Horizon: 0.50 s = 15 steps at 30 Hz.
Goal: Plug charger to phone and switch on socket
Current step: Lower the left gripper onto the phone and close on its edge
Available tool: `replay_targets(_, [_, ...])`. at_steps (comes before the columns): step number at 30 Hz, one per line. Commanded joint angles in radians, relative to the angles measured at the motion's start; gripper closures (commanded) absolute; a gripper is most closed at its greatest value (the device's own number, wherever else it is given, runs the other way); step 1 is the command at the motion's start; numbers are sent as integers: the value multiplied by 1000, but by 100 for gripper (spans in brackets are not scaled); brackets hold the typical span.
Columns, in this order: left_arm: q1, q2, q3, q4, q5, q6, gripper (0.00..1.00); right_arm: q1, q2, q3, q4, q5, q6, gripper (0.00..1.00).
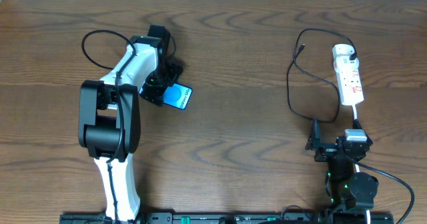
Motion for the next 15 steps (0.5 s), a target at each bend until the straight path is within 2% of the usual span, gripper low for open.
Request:
replay_targets(1, [2,8,-13,2,-14,-13,9,6,-6,-3,-3,8,17,1])
replay_targets(4, [2,8,-13,1,-14,-13,17,6,-6,-3,-3,8,17,1])
replay_targets(15, [2,7,-13,0,-11,34,23,6,-6,-3,-3,8,17,1])
